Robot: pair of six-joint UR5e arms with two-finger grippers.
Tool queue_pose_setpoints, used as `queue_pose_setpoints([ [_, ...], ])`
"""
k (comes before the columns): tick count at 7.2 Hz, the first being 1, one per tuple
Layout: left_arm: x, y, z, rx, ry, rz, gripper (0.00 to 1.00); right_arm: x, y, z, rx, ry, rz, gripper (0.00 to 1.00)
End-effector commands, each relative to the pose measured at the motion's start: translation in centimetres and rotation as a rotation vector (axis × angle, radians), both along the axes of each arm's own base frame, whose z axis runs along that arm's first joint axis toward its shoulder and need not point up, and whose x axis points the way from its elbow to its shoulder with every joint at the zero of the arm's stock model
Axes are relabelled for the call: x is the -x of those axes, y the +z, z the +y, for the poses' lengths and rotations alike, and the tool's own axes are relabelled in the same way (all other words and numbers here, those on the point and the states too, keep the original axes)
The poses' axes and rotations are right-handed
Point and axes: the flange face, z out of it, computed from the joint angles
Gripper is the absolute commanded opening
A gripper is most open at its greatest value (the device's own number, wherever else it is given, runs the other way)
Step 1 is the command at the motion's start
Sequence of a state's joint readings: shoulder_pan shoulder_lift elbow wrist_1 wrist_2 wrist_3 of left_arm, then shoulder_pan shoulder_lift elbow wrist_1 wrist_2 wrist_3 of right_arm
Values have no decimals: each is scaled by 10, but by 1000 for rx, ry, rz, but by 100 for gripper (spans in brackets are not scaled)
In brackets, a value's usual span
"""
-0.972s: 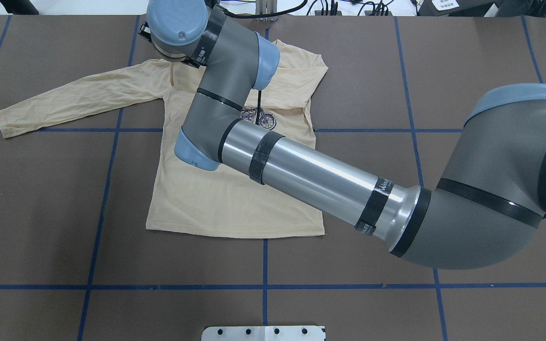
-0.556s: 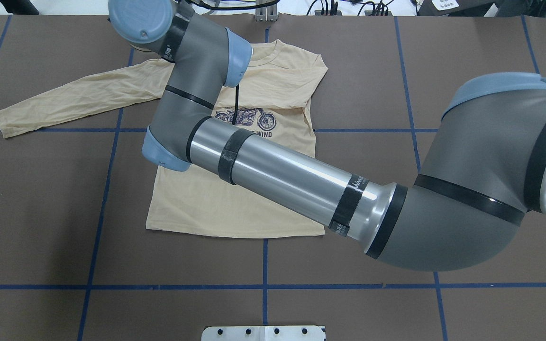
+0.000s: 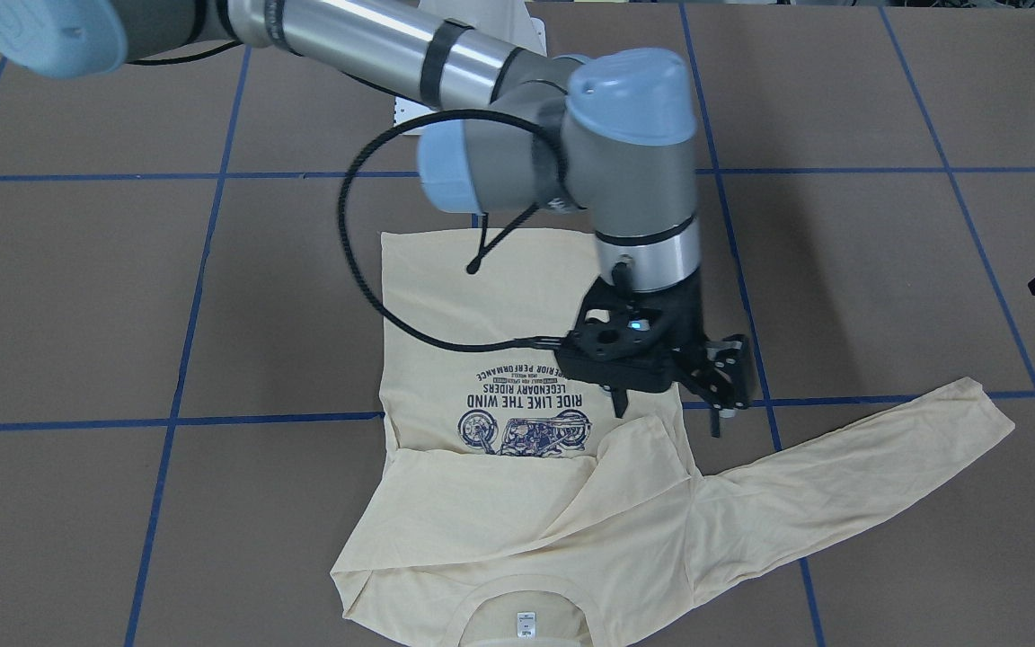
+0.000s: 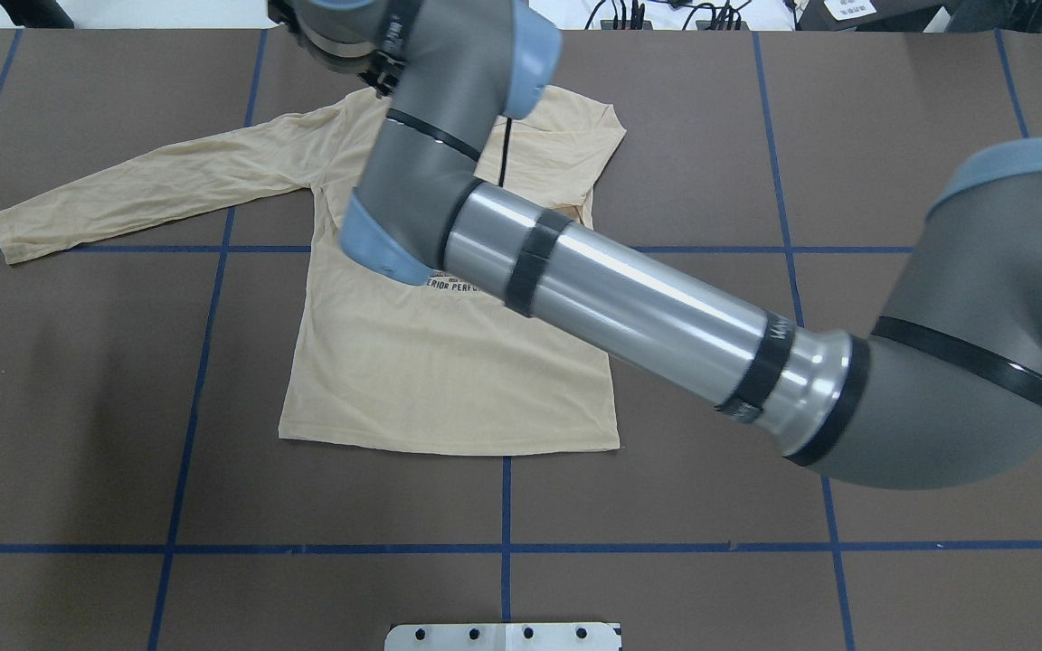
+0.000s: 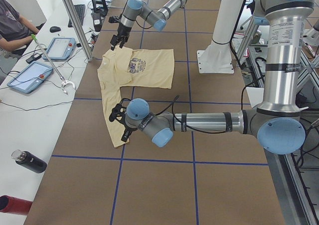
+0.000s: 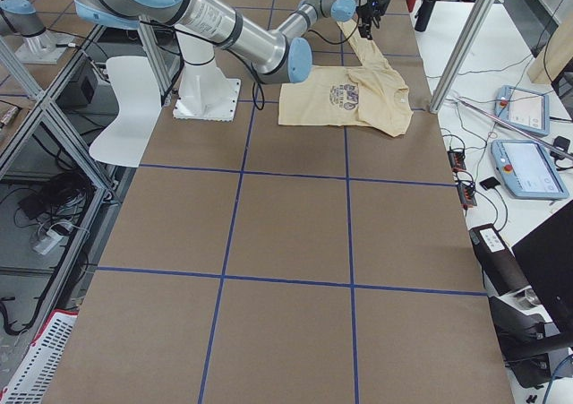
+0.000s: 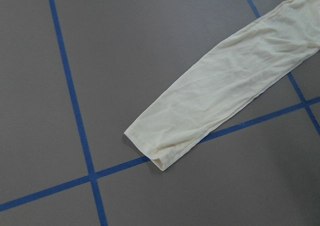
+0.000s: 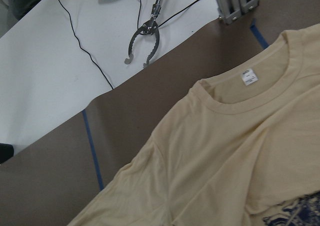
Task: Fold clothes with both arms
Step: 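Carry the sleeve with the right gripper across the shirt toward the far shoulder, then release the sleeve and draw the right gripper back outward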
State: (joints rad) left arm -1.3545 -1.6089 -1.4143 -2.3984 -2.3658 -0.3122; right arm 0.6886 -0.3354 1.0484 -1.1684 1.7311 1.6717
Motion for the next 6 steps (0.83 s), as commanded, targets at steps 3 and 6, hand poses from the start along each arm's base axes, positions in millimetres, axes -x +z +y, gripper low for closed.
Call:
queue_pose_setpoints([
  [3, -50, 69, -112, 76, 31, -99, 62, -146, 182, 61, -24, -192, 37, 97],
  [6, -68, 79, -106, 131, 77, -57, 38, -209, 241, 79, -3, -233, 46, 96],
])
